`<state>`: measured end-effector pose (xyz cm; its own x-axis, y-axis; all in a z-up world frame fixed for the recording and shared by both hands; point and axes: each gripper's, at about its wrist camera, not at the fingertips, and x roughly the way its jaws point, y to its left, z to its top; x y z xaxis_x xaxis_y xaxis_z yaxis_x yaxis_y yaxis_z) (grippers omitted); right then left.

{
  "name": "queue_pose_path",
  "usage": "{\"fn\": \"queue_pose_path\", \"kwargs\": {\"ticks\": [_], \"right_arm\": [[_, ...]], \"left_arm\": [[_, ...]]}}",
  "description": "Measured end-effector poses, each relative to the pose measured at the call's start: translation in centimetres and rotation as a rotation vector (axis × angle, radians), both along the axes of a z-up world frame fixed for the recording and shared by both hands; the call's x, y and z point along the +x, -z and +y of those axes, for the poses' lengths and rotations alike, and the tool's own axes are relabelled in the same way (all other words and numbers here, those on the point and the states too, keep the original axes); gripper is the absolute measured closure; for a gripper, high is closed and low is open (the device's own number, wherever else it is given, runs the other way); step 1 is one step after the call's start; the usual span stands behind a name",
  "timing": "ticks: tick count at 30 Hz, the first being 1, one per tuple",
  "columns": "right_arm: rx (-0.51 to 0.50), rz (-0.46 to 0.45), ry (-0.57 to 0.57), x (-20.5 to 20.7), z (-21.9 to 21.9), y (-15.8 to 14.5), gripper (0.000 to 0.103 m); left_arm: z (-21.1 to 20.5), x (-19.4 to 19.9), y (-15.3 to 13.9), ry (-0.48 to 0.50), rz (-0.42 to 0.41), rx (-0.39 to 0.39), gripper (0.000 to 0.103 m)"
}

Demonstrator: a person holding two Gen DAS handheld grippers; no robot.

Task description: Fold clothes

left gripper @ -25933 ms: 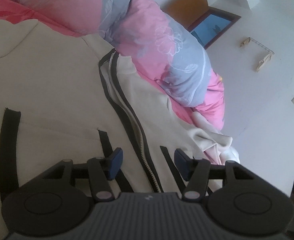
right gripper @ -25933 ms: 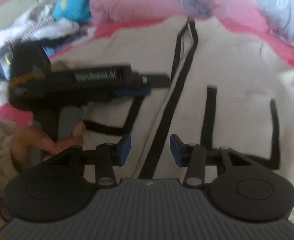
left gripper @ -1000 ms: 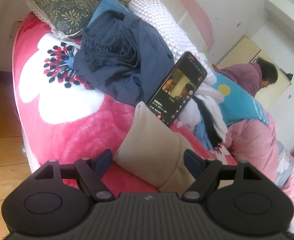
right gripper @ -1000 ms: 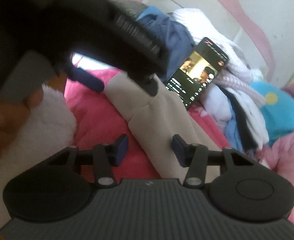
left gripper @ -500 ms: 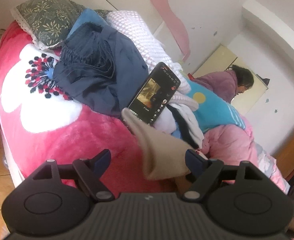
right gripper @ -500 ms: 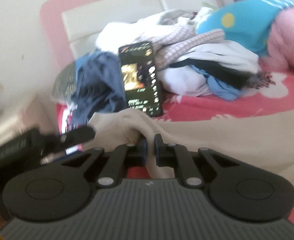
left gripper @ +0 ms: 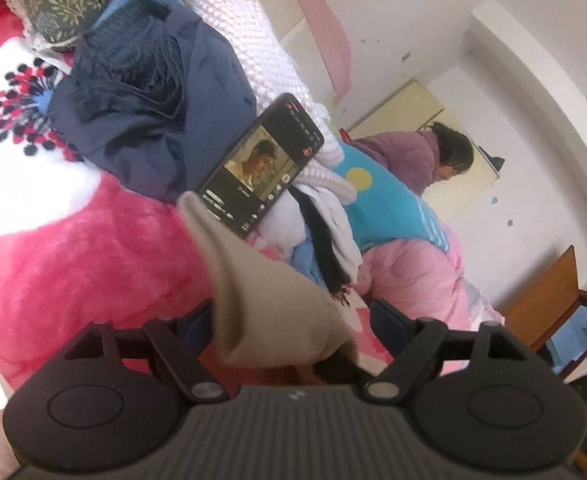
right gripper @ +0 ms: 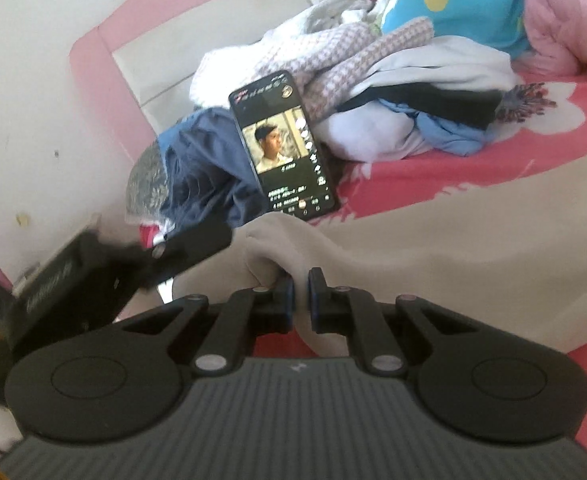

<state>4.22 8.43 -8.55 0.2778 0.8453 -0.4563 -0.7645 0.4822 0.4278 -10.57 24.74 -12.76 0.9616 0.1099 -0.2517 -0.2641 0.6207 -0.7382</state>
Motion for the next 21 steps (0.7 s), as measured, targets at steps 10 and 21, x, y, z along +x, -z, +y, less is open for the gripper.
{"fn": "queue_pose_path", "kwargs": {"ticks": [10, 21], "right_arm": [[-0.228, -0.356, -0.11, -4.8, 0.6, -0.4, 0.054], [-0.363, -0.547, -0.07, -5.2, 3.2, 0.3, 0.093]], "left_arm": [[0.1, 0.7, -0.1, -0.028, 0.077, 0.01, 0.089], [0.1, 0.8, -3.4, -0.018, 0.058, 0.107, 0.092]]}}
